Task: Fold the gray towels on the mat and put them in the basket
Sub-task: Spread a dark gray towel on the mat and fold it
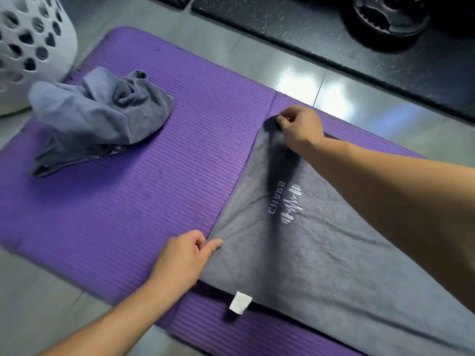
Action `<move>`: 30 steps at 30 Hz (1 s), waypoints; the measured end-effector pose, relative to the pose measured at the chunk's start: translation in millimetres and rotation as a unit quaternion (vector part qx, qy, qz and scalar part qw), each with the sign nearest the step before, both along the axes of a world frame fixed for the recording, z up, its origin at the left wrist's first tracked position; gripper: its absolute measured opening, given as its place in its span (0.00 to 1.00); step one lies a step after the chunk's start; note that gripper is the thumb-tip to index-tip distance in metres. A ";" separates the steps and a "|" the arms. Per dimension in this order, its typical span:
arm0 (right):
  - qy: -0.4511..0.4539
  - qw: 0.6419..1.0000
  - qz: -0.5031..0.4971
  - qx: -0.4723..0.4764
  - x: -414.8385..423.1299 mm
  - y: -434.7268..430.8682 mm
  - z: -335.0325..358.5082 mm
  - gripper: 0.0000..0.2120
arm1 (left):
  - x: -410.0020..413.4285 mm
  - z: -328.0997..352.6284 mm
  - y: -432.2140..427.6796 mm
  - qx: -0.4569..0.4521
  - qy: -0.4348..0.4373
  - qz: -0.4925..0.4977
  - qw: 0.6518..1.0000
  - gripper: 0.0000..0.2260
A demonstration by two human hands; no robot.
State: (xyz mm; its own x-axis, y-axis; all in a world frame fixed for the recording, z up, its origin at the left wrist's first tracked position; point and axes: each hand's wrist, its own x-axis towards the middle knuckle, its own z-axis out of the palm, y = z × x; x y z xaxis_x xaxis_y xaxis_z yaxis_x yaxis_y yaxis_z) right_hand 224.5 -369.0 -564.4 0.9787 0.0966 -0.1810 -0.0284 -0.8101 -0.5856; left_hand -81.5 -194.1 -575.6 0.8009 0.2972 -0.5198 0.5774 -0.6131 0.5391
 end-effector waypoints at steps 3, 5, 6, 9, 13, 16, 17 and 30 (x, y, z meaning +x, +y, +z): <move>0.022 0.999 0.038 0.023 0.0 -2.6 0.1 0.19 | 1.4 -1.2 4.5 0.067 0.003 -0.043 0.997 0.23; 0.034 0.995 0.092 0.002 -3.4 -8.4 3.1 0.30 | 6.4 1.6 4.5 0.065 0.011 -0.042 0.997 0.20; 0.031 0.993 0.116 -0.010 -4.9 -11.9 3.6 0.33 | 8.5 3.9 4.4 0.056 0.019 -0.037 0.998 0.19; 0.016 0.990 0.140 -0.010 -7.6 -21.0 3.3 0.35 | 13.9 10.1 6.2 -0.040 0.059 0.000 0.997 0.16; -0.001 0.977 0.194 -0.084 -4.0 -18.4 -4.5 0.22 | 19.3 15.6 9.6 -0.147 0.086 0.050 0.984 0.13; 0.016 0.962 0.223 -0.158 -0.7 -10.5 -4.4 0.18 | 19.3 16.1 10.4 -0.165 0.089 0.054 0.981 0.13; 0.010 0.962 0.217 -0.165 1.4 -8.2 -2.4 0.19 | 18.2 15.3 11.4 -0.174 0.091 0.057 0.979 0.12; -0.024 0.997 0.078 -0.015 31.4 21.2 21.3 0.11 | 5.9 23.4 35.7 -0.280 0.106 0.102 0.949 0.05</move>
State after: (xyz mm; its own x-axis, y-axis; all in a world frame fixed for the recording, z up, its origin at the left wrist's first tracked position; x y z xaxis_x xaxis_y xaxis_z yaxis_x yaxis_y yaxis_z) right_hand 255.9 -347.8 -543.1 0.9597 0.2434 -0.1401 0.1262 -0.8194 -0.5592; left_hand -75.6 -158.4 -552.2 0.6159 0.0642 -0.7852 0.7854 -0.1289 0.6054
